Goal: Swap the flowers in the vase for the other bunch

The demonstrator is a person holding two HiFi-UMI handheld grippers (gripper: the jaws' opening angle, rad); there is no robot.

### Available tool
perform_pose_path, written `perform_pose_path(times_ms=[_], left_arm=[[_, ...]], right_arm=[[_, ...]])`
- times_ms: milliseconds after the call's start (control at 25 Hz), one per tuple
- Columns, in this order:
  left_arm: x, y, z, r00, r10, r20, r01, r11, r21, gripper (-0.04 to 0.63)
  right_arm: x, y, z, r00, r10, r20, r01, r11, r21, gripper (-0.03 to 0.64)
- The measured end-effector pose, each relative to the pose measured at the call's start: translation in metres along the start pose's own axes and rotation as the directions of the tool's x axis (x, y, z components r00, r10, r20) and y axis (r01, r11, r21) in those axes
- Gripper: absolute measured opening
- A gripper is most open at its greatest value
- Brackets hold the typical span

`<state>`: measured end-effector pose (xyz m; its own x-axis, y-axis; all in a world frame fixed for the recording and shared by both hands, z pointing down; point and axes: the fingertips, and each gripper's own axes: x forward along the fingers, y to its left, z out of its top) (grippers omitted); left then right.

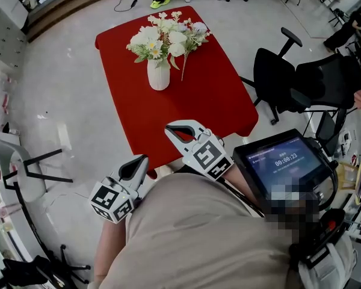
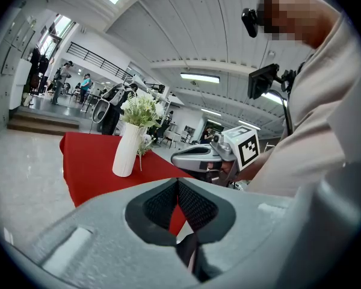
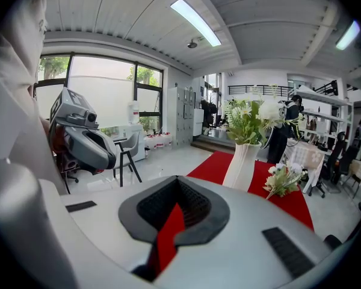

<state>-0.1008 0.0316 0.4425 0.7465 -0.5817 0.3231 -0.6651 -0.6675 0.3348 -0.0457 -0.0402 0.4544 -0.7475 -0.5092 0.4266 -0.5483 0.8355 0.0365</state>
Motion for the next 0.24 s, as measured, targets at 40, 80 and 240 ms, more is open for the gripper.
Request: perform_pose_path(times_ms=[40, 80, 240], left_arm=[[0.0004, -0.0003, -0.0001, 1.0, -0.001, 0.0, 0.001, 1.0, 0.0, 0.008], [0.0008, -0.0007, -0.0003, 1.0, -0.002, -0.001, 0.002, 1.0, -0.001, 0.008], [0.0015, -0.0012, 0.0, 1.0, -0.002, -0.003, 0.002, 1.0, 0.0, 0.008]], right_arm=[[-0.0001, 0.0, -0.0004, 1.0, 0.0, -0.001, 0.0, 1.0, 0.0, 0.012], [-0.0003, -0.0001, -0.0008, 1.0, 0.0, -0.002, 0.0, 1.0, 0.0, 0.012], [0.0001, -0.0004, -0.0019, 1.0, 0.002, -0.004, -0.002, 1.0, 0.002, 0.012]])
